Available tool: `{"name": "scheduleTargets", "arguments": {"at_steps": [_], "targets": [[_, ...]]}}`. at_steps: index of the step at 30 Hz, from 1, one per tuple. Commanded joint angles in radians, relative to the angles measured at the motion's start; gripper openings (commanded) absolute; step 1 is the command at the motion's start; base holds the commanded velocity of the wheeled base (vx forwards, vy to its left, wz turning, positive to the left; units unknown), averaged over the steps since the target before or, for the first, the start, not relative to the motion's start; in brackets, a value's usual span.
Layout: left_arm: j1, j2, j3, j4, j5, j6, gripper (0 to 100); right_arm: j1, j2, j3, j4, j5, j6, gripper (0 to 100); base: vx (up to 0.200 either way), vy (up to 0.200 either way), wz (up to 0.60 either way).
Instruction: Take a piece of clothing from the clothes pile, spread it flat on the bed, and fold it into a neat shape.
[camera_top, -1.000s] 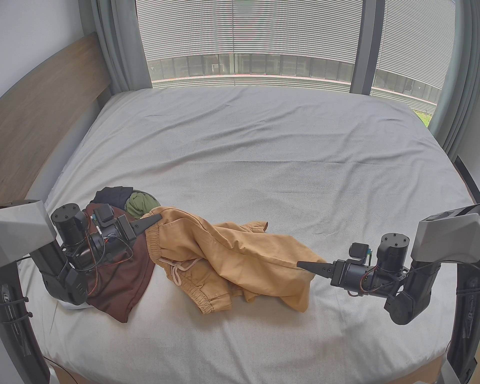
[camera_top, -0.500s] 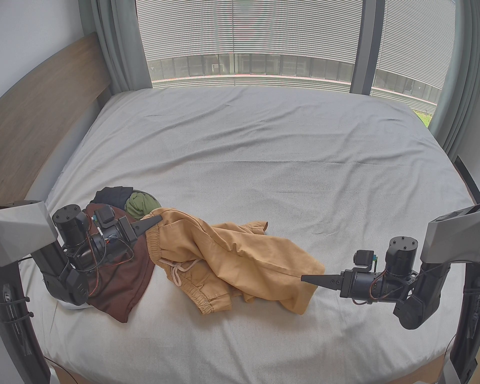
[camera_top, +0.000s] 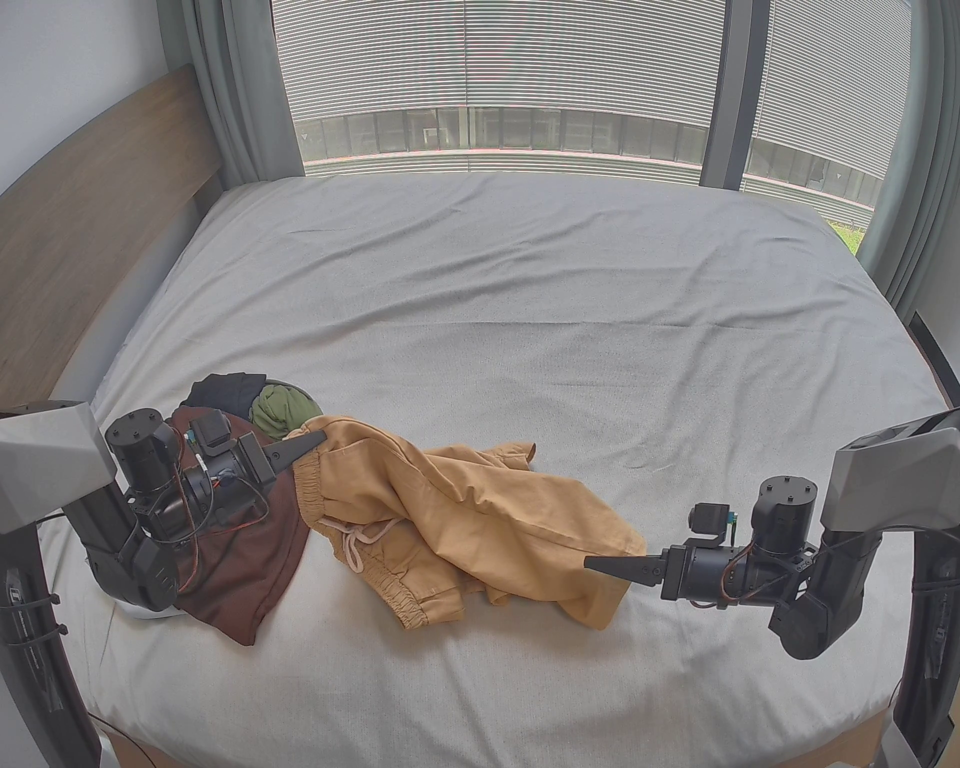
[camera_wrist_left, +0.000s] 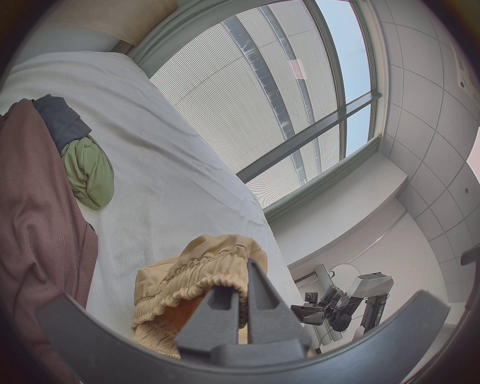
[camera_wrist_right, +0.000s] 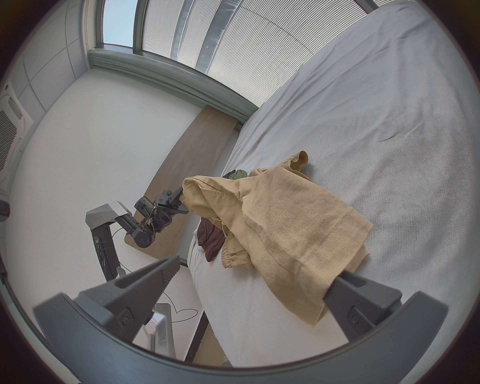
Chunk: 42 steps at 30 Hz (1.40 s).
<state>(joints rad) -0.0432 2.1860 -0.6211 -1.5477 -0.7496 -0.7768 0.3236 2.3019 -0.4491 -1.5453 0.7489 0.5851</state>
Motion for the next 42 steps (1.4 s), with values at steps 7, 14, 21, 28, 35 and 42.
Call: {"name": "scheduleTargets", "arguments": {"at_steps": [7, 14, 21, 28, 35, 42], "targets": [[-0.001, -0.003, 0.001, 0.000, -0.001, -0.001, 0, 0.029, 0.071, -0.046, -0.004, -0.005, -0.045, 100, 0.000, 0.000, 0.00], [-0.001, -0.003, 0.001, 0.000, -0.002, -0.001, 0, 0.025, 0.071, -0.072, -0.007, -0.006, -0.045, 100, 0.000, 0.000, 0.00], [-0.001, -0.002, 0.000, 0.000, -0.002, -0.001, 0, 0.020, 0.067, -0.077, -0.007, -0.010, -0.045, 0, 0.000, 0.000, 0.00], [-0.003, -0.003, 0.001, -0.002, -0.002, -0.001, 0, 0.017, 0.059, -0.092, -0.007, -0.060, -0.047, 0, 0.000, 0.000, 0.00], [-0.024, -0.035, 0.006, -0.002, -0.004, -0.002, 0, -0.017, -0.059, -0.062, -0.002, -0.082, -0.047, 0, 0.000, 0.000, 0.00], [-0.049, -0.083, 0.011, -0.003, -0.004, -0.006, 0, -0.080, -0.197, -0.046, 0.002, -0.077, -0.037, 0, 0.000, 0.000, 0.00]]}}
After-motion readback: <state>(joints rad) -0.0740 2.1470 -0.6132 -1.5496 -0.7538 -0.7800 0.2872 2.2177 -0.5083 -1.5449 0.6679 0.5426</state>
